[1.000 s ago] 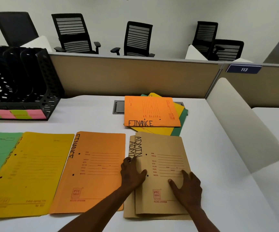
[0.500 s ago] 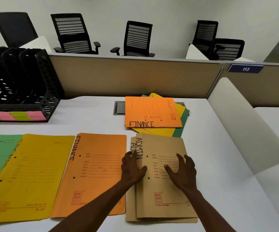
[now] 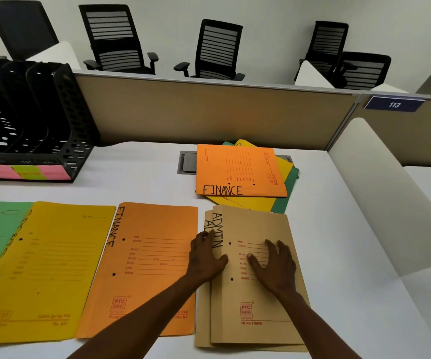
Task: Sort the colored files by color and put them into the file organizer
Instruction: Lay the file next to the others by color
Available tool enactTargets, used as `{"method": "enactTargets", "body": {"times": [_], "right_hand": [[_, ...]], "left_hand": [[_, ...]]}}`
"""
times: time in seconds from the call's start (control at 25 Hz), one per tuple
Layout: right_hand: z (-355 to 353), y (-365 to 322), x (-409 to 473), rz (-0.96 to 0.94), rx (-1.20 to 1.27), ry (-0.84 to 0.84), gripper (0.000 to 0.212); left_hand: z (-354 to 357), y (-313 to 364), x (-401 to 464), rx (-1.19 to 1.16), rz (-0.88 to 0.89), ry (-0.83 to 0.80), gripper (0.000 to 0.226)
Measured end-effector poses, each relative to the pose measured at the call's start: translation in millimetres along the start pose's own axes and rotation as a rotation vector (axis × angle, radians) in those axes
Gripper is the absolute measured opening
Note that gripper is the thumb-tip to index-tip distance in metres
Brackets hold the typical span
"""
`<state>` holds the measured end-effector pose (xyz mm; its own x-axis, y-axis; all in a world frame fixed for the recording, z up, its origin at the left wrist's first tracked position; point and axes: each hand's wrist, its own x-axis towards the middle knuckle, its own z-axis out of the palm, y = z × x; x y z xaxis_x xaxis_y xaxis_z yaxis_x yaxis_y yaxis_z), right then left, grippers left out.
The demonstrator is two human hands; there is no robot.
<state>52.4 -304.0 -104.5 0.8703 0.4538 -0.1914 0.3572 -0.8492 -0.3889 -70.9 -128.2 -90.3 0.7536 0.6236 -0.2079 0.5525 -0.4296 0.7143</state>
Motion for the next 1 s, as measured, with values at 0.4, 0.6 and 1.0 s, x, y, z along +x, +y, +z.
{"method": "enactTargets", "body": {"times": [0.4,0.6,1.0], "right_hand": [[-47,-57,102,-0.210,-0.006,0.137,0.081],[-45,-78,137,-0.253,-0.131,0.049,0.081],[-27,-91,170,-0.233,-0.220,-0.139,0.057]], "left_hand": [[-35,21,80,-0.001,-0.038,0.073,0.084],[-52,26,127,-0.021,-0.079,0.100,0.075],[-64,18,173,-0.471,-0.360,0.174,0.047]]}}
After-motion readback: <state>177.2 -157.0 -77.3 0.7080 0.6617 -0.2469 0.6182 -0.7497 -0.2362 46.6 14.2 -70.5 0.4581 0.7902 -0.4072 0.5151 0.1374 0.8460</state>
